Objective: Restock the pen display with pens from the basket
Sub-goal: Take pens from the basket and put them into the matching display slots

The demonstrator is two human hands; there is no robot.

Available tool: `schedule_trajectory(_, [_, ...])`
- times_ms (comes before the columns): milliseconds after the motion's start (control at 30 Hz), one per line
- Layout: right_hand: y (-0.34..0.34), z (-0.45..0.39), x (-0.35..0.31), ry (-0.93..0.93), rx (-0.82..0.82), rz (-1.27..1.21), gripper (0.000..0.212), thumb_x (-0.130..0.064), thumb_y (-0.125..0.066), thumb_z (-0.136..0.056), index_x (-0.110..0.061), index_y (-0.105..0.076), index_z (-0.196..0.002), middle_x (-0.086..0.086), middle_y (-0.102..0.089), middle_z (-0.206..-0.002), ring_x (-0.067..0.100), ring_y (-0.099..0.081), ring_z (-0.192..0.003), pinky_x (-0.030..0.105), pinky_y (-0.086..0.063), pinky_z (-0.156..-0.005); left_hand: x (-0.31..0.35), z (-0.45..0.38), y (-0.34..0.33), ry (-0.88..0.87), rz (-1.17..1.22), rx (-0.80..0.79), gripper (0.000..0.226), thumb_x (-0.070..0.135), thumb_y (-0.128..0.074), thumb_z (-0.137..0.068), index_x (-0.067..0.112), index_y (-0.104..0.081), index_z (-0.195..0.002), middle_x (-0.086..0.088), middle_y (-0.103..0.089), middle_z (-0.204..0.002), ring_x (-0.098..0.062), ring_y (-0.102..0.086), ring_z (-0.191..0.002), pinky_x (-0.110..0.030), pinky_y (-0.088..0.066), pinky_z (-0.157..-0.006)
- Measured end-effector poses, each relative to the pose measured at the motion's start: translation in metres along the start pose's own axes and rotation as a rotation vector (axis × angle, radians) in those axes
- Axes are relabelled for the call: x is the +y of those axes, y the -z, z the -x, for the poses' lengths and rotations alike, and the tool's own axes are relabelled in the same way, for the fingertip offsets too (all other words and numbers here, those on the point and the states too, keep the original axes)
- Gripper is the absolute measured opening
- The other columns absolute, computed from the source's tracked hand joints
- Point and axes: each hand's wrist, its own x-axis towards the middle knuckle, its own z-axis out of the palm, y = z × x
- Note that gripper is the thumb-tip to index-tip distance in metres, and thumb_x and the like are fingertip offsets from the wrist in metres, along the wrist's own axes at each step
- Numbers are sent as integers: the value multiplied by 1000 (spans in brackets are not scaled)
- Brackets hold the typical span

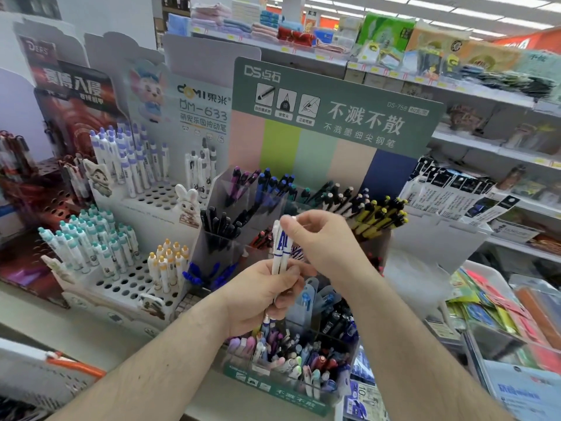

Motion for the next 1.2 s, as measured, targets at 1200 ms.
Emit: schedule_trajectory(1200, [-8, -26, 37, 380, 456, 391, 17, -22, -65, -94, -13, -79, -97, 1, -72, -87, 13, -62, -83, 33, -53, -76, 1, 23, 26, -84, 82, 197, 40, 28, -54, -86, 7, -63, -119, 1, -55, -72, -6, -35, -49, -20, -20, -43])
